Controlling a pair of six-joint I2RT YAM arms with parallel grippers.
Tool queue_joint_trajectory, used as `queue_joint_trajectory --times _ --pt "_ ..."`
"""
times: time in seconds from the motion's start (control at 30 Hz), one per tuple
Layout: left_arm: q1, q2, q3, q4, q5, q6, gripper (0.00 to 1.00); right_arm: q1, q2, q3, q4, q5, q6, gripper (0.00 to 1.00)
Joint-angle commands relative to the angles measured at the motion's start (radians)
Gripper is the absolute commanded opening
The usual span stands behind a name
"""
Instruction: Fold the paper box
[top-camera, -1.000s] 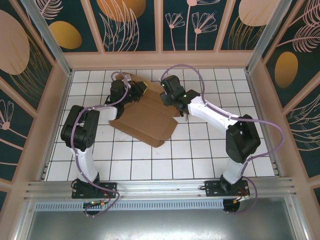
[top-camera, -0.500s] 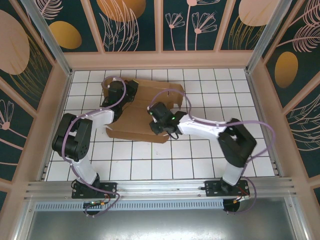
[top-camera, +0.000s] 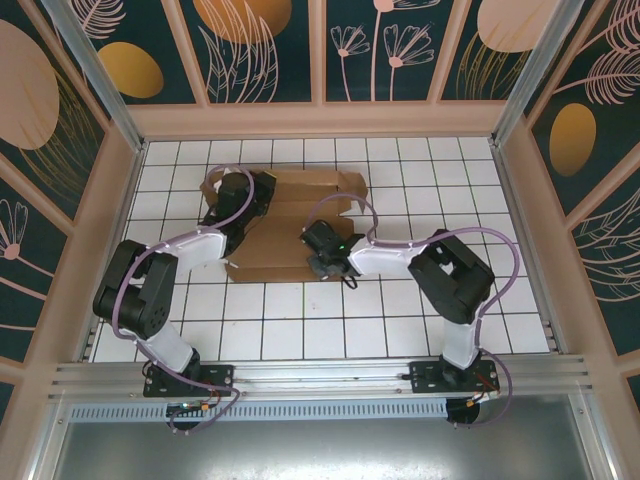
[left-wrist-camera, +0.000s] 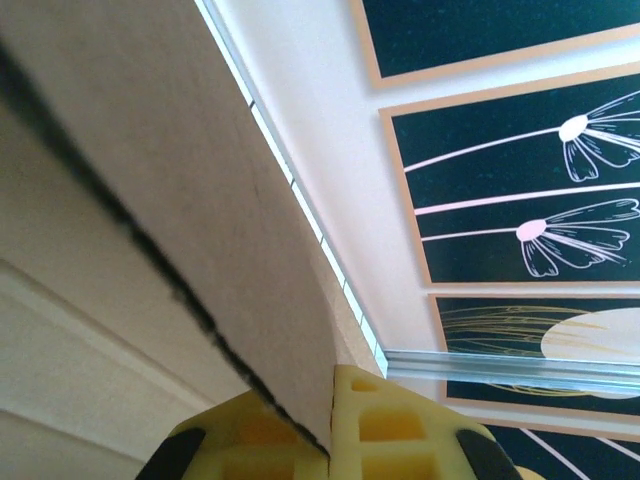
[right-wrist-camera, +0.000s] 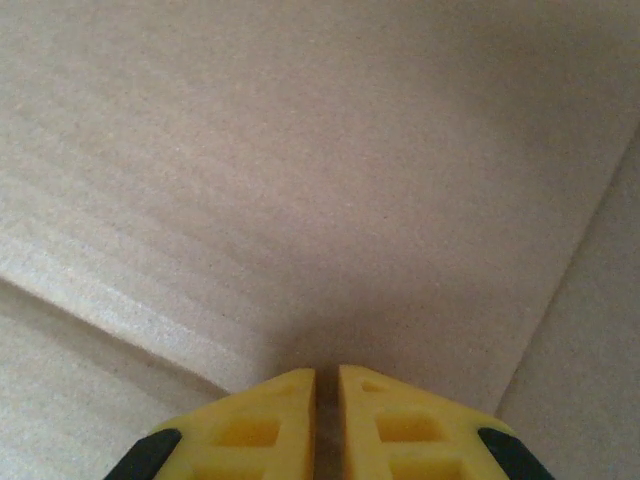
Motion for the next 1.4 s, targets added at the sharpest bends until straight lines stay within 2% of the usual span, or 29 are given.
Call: queue_joint_trajectory --times 0.0,0.13,0.3,0.43,0.67,0.83,0.9,1.0,1.17,1.37 --pt "-0.003 0.000 -0.025 -0.028 -0.024 -0.040 0.00 -0.046 0.022 -0.072 -0.132 0.061 -0.031 0.14" --pt "-0.009 0.007 0.008 -0.069 -0.048 -0.046 0.00 -0.074 -0.004 -0.074 -0.141 0.019 -0.073 0.15" --pt "-0.028 0.023 0.083 -0.197 -0.132 -0.059 0.00 -0.089 -0.046 -0.107 -0.149 -0.002 -0.143 0.15" --pt "-0.035 0.079 0.129 -0.228 -0.129 -0.096 0.00 -0.114 -0.124 -0.118 -0.130 -0.056 -0.177 0.17" --pt "-0.050 0.082 0.097 -0.154 -0.148 -0.122 0.00 -0.152 -0.299 -0.058 -0.012 -0.163 -0.140 0.39" --pt "-0.055 0.053 0.037 -0.078 -0.155 -0.120 0.00 -0.250 -0.400 -0.012 0.084 -0.192 -0.037 0.54" --pt "-0.055 0.053 0.019 -0.034 -0.144 -0.120 0.00 -0.317 -0.394 0.030 0.098 -0.273 0.042 0.60" --pt "-0.057 0.053 0.001 0.003 -0.140 -0.119 0.00 -0.381 -0.347 0.102 0.099 -0.382 0.138 0.61" --pt "-0.057 0.054 -0.010 0.026 -0.134 -0.123 0.00 -0.413 -0.279 0.158 0.130 -0.422 0.258 0.61" --pt "-0.057 0.053 -0.022 0.039 -0.132 -0.130 0.00 -0.427 -0.157 0.238 0.125 -0.457 0.313 0.62"
